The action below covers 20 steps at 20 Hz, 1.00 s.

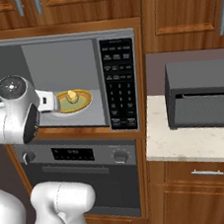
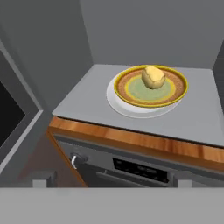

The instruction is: Retrieve the reheated potato from the microwave, then place the potato, cheese, and condiment on the cutting board.

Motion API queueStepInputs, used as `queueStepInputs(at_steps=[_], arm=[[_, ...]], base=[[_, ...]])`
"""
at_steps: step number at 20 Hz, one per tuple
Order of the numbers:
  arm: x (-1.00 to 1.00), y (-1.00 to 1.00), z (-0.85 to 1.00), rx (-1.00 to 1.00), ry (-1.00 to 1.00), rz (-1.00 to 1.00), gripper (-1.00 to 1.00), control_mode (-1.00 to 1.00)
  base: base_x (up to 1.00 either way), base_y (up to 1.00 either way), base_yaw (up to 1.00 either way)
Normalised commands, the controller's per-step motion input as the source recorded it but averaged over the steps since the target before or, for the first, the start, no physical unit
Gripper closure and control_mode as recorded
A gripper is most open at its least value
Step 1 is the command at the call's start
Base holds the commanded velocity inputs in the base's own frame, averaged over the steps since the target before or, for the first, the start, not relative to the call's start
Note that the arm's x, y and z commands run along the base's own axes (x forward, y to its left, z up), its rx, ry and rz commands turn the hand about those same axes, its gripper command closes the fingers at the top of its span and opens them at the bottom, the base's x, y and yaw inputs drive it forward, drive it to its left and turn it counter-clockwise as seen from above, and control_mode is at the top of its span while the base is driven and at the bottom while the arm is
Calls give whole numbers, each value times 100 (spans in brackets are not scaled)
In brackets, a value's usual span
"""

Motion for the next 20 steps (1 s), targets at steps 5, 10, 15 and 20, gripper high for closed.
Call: queueStepInputs(at_steps=[5,10,15,20], arm=[[68,-2,-3,-1,2,-10,-100,-100],[67,-2,-21,0,0,-6,-100,-100],[73,-7,-17,0,0,0,-100,-100],[66,-4,-11,-1,0,0,-100,-100]], base=[[0,0,0],[0,0,0],[0,0,0],[0,0,0]])
